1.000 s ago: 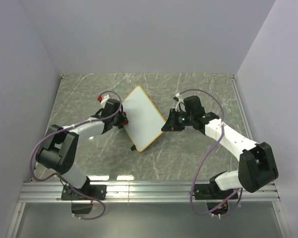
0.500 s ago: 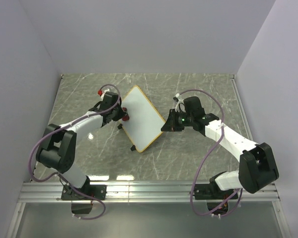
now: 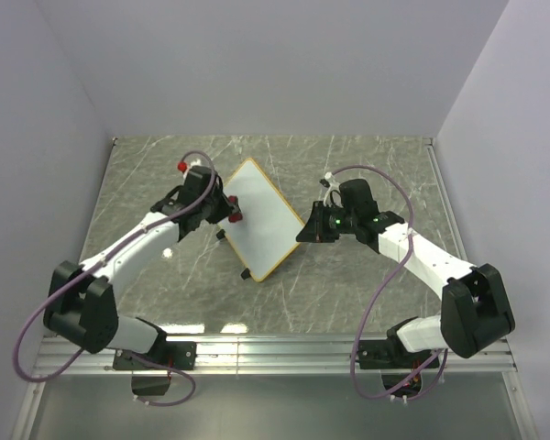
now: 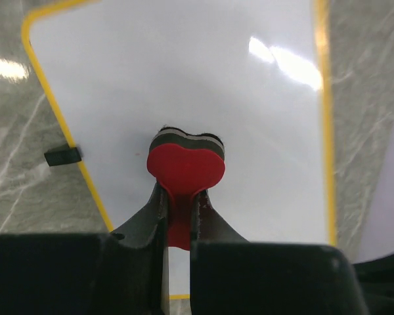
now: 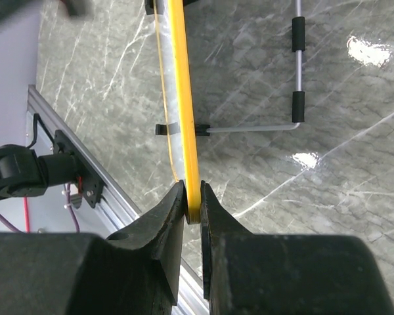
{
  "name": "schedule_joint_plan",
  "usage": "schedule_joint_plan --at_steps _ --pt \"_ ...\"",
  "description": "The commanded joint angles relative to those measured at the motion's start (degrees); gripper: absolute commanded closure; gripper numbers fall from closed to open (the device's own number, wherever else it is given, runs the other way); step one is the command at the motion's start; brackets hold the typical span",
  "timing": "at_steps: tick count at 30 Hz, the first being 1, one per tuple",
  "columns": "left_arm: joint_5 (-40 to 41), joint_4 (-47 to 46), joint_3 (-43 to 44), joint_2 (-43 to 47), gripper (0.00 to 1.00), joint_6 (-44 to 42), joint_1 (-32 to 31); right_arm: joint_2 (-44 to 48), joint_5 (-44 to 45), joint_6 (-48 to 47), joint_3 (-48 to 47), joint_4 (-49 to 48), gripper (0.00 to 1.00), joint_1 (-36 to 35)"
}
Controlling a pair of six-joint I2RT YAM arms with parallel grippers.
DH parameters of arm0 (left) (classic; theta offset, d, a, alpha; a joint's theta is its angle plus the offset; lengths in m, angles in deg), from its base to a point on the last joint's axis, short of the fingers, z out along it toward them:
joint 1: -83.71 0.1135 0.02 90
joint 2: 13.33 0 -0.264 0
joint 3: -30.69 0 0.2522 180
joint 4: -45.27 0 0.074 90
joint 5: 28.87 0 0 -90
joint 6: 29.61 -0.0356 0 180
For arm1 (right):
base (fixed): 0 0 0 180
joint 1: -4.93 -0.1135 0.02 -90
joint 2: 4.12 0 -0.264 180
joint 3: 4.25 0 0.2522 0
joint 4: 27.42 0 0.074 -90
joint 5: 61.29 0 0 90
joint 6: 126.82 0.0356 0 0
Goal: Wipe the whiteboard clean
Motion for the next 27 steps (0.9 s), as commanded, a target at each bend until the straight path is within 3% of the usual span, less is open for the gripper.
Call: schedule_joint_plan --at_steps 1,5,9,14,18,25,27 --pt "5.69 7.43 7.28 5.57 1.0 -2.06 0.79 -2.14 3.51 -2.89 1.92 2.65 0.86 -1.62" --pt "8.86 13.32 10.37 8.48 1.0 -4.25 2.2 -0.38 4.74 -2.54 1.57 2.21 0.57 -1.62" --pt "12.2 18.51 9.07 10.93 1.0 -5.66 3.17 1.72 5.01 -2.36 -0.27 2.48 0.5 -1.53" --pt "13.43 20.63 3.01 15.41 1.0 -5.84 3.96 4.8 6.41 -2.18 -3.08 3.7 0.31 -1.62" --pt "14.4 22.65 -1.04 17.53 1.0 -5.57 4.49 9.88 9.57 -2.89 -5.81 6.69 0.23 -1.44" --pt "13.7 21.78 -9.74 15.61 0.99 -4.26 5.19 17.98 12.39 -3.33 -8.71 12.31 0.22 0.66" --pt "12.83 20.9 -10.71 12.36 0.94 -3.82 5.28 20.27 12.74 -3.33 -8.28 13.28 0.22 1.02"
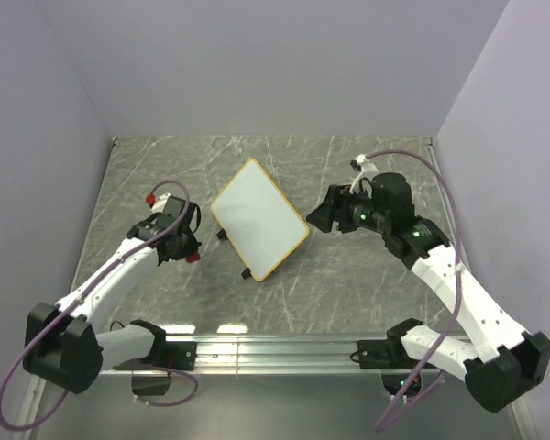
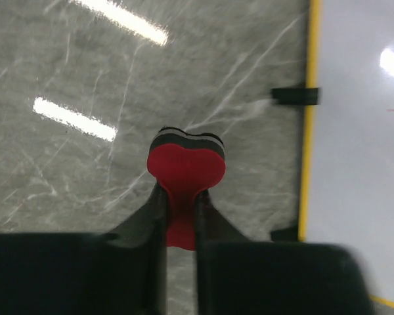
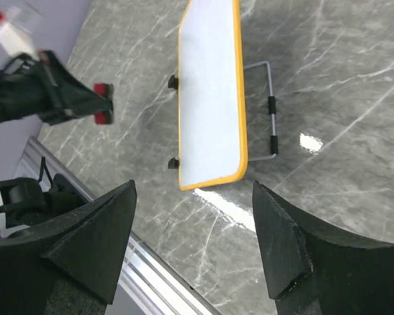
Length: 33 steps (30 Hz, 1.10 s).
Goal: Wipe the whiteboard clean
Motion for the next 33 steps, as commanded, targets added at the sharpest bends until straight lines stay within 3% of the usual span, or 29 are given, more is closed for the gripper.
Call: schedule_joint_plan --at_steps 1,3,6,15,24,29,33 --pt "-0.43 -1.25 -0.9 -4.12 0.75 0.88 0.47 3.07 2.05 -0.9 -0.74 4.0 0.22 0.8" --pt "-1.65 -1.07 0.76 -8.96 0.56 1.76 1.08 5.27 2.32 -0.64 0.32 4.44 0.22 0.97" --pt "-3.68 -2.38 3.14 -13.88 0.38 1.59 1.17 7.55 3.02 -0.46 2.43 5.14 0.22 1.06" --pt "-2.01 0.68 10.69 -17.24 0.08 -0.25 1.17 9.14 5.22 -2.83 1.21 8.22 0.21 2.38" --pt "0.44 9.82 22.9 -9.51 0.06 -4.29 1.17 8.35 9.16 -2.49 -5.2 9.8 0.21 3.17" --pt "-2.62 7.2 28.36 -0.55 0.06 -10.7 1.17 9.31 14.18 -0.91 -9.52 10.59 0.21 3.17" --pt "-2.45 7.18 31.52 4.38 0.06 -12.03 1.17 14.4 16.73 2.34 -5.67 4.91 0.23 3.17"
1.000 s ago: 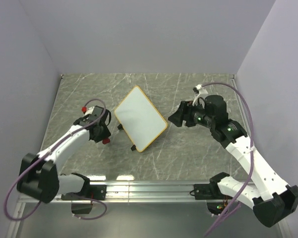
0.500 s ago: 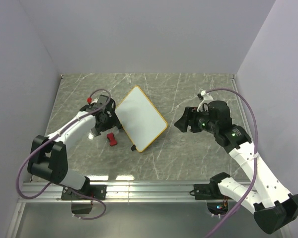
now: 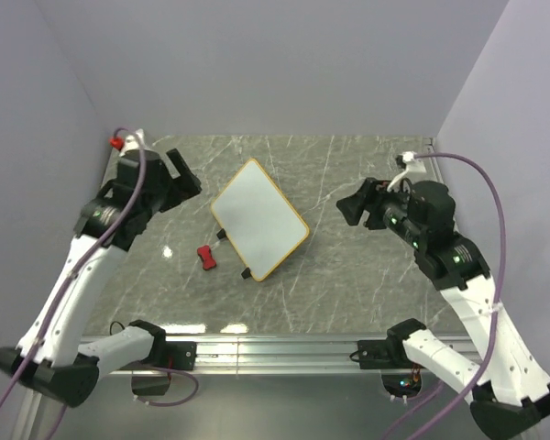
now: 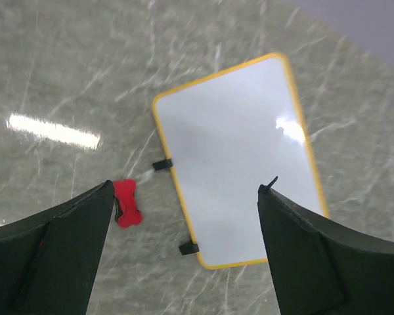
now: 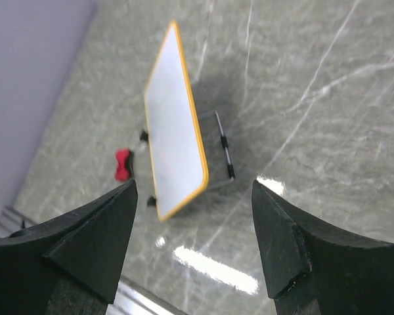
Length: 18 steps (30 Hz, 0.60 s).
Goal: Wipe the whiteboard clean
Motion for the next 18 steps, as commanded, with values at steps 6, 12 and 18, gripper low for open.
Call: schedule_joint_plan --at_steps 6,12,18 --pt "-4.17 2.31 11.7 2.38 0.01 -5.48 0.14 12.71 4.58 7.2 7.08 -11.85 0.15 0.31" --pt "-4.7 0.46 16.19 1.5 0.02 -8.56 0.15 9.99 5.11 6.86 4.19 -8.35 0.15 0.31" --pt "-5.14 -6.82 12.6 3.86 0.02 -9.97 0.15 8.57 4.14 5.27 1.01 -4.12 0.14 0.22"
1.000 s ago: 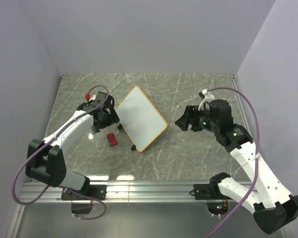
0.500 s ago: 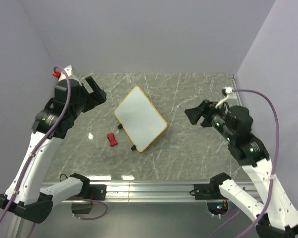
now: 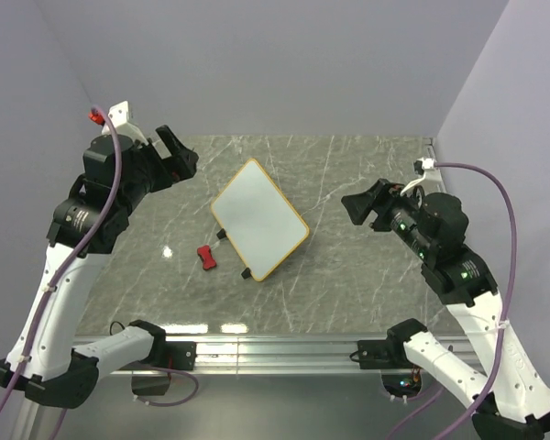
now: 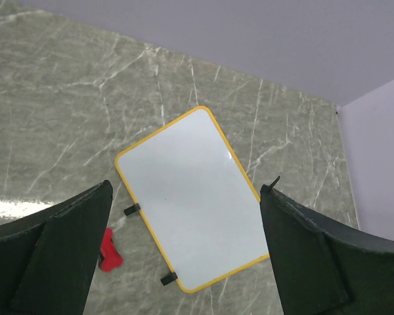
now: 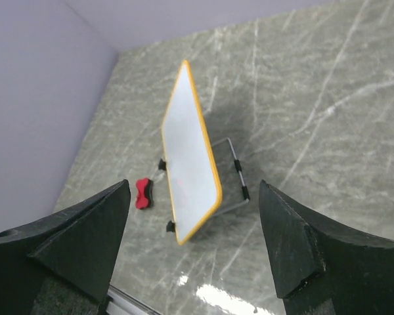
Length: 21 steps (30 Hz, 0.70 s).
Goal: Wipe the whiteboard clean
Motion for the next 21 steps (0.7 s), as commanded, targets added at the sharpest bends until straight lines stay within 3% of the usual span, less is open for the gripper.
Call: schedule_joint_plan --at_steps 1,6,9,14,21 --pt "-0.64 -6.44 -1.42 2.29 0.02 -2.41 0.15 1.63 0.17 -0.72 -2.68 2.3 0.14 0.24" --pt "0.58 -12.85 -6.25 4.84 0.01 -4.17 0.15 7.94 -0.36 3.92 1.71 6.94 0.14 0.33" --pt "2.34 -10.94 -5.65 3.45 0.01 -4.34 0.15 12.07 0.69 9.12 5.4 11.19 0.13 0.24" --pt "1.74 -10.31 -6.69 2.03 0.0 -3.99 0.14 11.23 8.87 8.69 4.79 16.63 0.07 -4.68" --pt "1.12 -11.19 -7.93 0.8 0.01 -3.46 0.06 9.02 16.77 15.36 6.9 10.75 0.05 -4.77"
